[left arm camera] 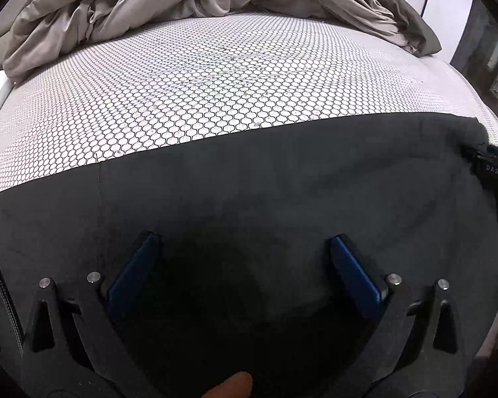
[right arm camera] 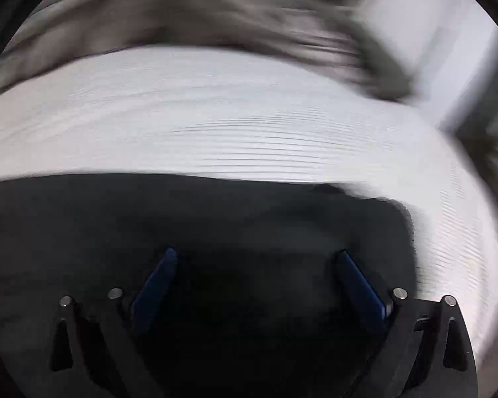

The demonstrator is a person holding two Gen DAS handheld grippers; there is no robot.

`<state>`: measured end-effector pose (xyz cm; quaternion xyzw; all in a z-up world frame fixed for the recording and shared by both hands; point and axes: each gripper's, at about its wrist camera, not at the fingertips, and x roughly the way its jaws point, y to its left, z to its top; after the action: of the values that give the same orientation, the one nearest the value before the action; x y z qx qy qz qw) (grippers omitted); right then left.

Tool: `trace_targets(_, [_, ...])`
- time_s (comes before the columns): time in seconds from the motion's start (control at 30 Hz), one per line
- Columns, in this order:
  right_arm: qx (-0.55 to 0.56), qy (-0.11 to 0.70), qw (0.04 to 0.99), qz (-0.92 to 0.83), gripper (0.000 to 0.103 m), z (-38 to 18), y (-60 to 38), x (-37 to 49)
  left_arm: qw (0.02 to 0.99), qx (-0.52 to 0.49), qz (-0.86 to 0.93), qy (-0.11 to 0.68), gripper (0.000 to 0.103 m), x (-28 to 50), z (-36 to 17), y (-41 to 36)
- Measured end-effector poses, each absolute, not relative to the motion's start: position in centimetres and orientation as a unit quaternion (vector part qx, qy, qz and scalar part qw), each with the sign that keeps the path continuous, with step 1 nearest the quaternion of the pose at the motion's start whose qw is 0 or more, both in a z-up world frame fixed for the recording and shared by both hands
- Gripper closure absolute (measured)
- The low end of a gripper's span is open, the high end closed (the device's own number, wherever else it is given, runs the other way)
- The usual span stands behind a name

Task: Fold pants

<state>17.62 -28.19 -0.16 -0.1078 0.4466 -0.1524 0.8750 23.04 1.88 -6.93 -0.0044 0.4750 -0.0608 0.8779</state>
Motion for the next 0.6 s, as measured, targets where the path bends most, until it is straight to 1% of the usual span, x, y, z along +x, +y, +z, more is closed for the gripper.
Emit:
trace_targets(0.1, [-0.065, 0.44, 0.88, -0.169, 0.006, 0.7, -30.6, 16.0, 0.879, -0.002, -0.049, 0.474, 0.001, 22.4, -6.7, 1.6])
trace_targets(0.2, [-0.104, 0.412, 0.889, -0.172, 0.006, 3.6, -28.3, 14.1, 0.892, -0.013, -0.062, 0.447, 0.001, 21.0, -4.6, 1.5])
trace_targets(0.27, [-0.104, 0.399, 0.904, -0.113, 0.006, 5.3, -25.4, 12.6, 0.899, -0.02, -0.104, 0.424, 0.001, 19.4, -3.1, -0.2])
trace_targets(0.33, [-0.096, 0.405, 0.909, -0.022, 0.005, 6.1, -21.8, 10.9, 0.895, 0.005, -0.132, 0.425, 0.001, 18.7, -3.2, -2.4])
trace_targets(0.4, [-0.107, 0.422, 0.9, 0.025, 0.005, 4.8, -18.7, 9.6, 0.876, 0.039, -0.147, 0.457, 0.001, 18.9, -5.0, -4.5])
trace_targets(0.47, [-0.125, 0.452, 0.881, 0.067, 0.006, 2.3, -17.3, 8.6, 0.86, 0.053, -0.138, 0.488, 0.001, 19.0, -7.0, -4.9])
trace_targets(0.53, [-0.14, 0.475, 0.865, 0.075, 0.006, 0.6, -17.2, 10.2, 0.864, 0.048, -0.129, 0.485, 0.001, 18.6, -6.9, -4.1])
trace_targets(0.6, [-0.143, 0.468, 0.871, 0.035, 0.005, 0.8, -19.9, 9.4, 0.868, 0.046, -0.107, 0.482, 0.001, 18.0, -6.5, -2.3])
